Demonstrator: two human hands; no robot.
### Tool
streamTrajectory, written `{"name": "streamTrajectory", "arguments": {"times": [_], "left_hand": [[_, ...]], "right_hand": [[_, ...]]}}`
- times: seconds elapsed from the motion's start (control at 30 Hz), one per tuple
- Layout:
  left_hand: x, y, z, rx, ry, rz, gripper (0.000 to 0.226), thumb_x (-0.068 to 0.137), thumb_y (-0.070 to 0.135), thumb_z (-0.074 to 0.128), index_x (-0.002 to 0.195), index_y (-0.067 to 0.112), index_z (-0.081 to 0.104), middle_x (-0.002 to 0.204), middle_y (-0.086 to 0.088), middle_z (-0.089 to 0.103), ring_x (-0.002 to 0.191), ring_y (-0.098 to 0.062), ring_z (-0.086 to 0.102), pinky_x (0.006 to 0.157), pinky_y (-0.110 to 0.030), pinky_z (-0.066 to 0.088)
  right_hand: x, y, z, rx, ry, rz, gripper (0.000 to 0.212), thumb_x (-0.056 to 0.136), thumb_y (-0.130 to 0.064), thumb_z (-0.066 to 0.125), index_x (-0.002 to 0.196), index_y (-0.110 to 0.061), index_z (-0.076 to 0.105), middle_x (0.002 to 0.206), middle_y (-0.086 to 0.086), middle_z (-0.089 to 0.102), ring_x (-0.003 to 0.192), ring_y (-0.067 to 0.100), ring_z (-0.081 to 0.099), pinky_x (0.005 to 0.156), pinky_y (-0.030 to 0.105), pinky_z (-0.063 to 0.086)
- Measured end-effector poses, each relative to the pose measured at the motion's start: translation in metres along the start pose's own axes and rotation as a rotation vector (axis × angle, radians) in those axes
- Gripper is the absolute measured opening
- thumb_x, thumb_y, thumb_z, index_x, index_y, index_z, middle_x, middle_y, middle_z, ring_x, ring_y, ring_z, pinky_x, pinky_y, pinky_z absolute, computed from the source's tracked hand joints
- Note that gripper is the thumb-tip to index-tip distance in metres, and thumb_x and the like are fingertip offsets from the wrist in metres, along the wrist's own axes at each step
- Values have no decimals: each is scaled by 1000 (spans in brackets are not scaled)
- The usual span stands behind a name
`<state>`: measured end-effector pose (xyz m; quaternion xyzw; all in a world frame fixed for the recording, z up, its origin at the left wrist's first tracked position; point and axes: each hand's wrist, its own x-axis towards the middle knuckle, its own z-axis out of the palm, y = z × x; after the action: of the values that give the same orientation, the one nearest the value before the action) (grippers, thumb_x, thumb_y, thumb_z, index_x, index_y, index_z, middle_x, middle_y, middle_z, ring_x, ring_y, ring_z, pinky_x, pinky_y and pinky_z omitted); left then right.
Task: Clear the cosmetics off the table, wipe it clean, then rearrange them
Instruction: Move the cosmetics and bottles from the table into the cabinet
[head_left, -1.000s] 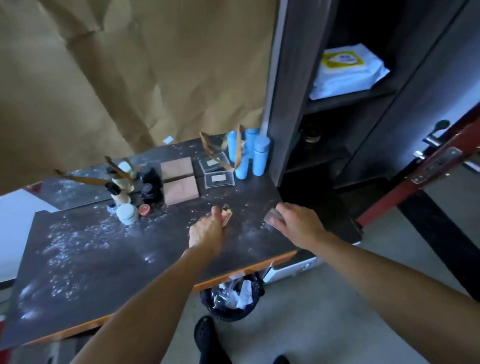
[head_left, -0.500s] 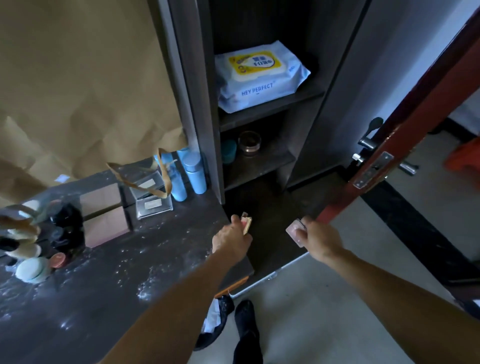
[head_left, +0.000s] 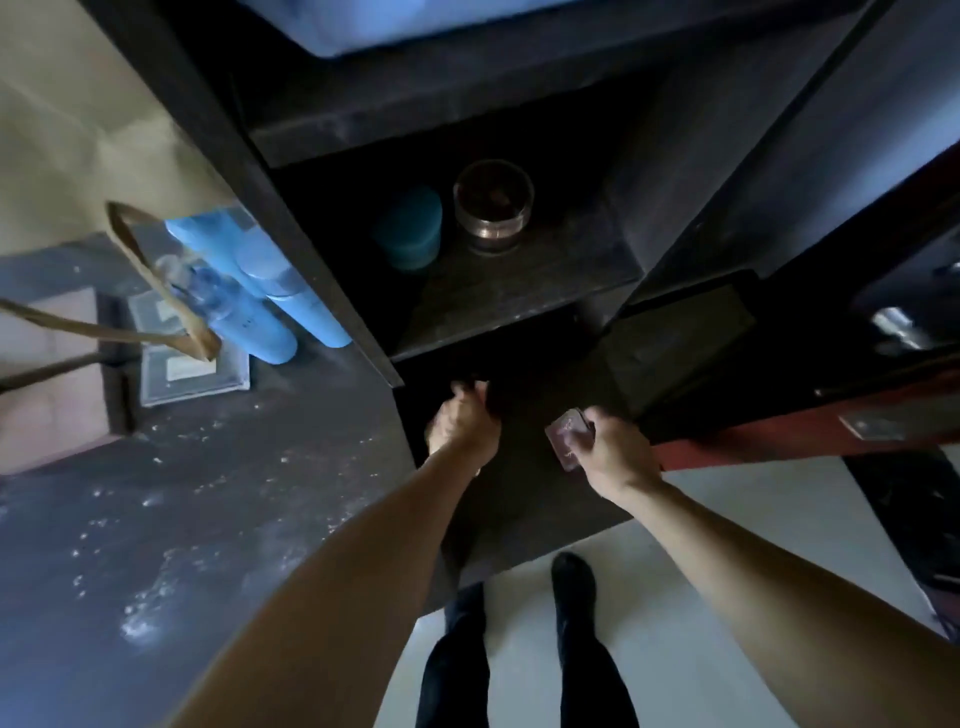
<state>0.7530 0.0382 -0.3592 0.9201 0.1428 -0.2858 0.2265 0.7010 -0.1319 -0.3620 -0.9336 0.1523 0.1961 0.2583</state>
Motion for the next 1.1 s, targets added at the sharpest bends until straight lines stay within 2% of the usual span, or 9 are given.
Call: {"name": "streamTrajectory", "arguments": {"times": [0.13,0.23,0.43,0.57,0.67,0.77,0.87,0.97,1.1], "left_hand": [[40,-1,27,-21,90,-141,43,94,25,51,130,11,34,118,-15,60,108,-32,59,81,-38,47],[65,-1,38,-83,175,-181,46,94,23,49,133,8,31,119,-18,60,111,-36,58,84,-41,47],[76,-6,45,-328,345,-151,37,96,29,48,127,11,38,119,-16,56,107,-34,57,84,-40,46],[45,-18,59,-279,380,-53,69,88,25,62,144,20,21,139,-14,37,116,-31,52,91,-41,47],[23,-28,80,-178,410,10,90,89,21,61,151,29,-5,149,-15,23,109,-34,57,89,-45,51],[26,-33,89,-116,436,9,82,95,18,51,151,23,-8,149,-19,26,94,-34,63,78,-42,54],[43,-30,85,-147,448,-18,82,95,16,49,151,27,-10,147,-19,29,95,-33,63,82,-45,53],[63,-25,74,-176,460,5,82,92,8,52,152,27,1,144,-16,33,110,-32,57,93,-44,49],[82,-22,57,-147,445,-29,51,94,3,45,143,13,36,134,-16,44,114,-30,54,97,-39,47]], "right_hand": [[46,3,22,31,-62,-43,31,91,-35,56,119,-21,53,106,9,68,98,32,64,74,35,48],[74,7,41,83,-65,-59,41,90,-25,58,130,-24,46,114,11,65,104,34,61,80,36,48],[97,7,63,224,46,-204,54,85,-20,66,134,-21,44,126,11,55,109,30,58,91,38,48],[85,9,58,106,37,-387,62,73,-15,76,129,-19,51,133,10,42,108,31,56,85,34,49],[82,11,56,-136,15,-433,56,76,-21,73,128,-24,52,144,4,34,105,31,60,78,38,53],[92,2,55,-268,64,-430,39,86,-34,63,123,-29,54,135,2,45,96,32,63,72,37,50],[112,-11,57,-271,121,-478,34,87,-37,61,119,-29,57,124,4,51,97,30,62,73,38,50],[135,-27,65,-192,118,-468,33,85,-36,64,117,-30,59,123,7,52,103,31,59,79,37,49],[159,-52,71,-93,116,-417,33,84,-34,67,116,-29,61,126,8,52,110,31,56,87,37,47]]}}
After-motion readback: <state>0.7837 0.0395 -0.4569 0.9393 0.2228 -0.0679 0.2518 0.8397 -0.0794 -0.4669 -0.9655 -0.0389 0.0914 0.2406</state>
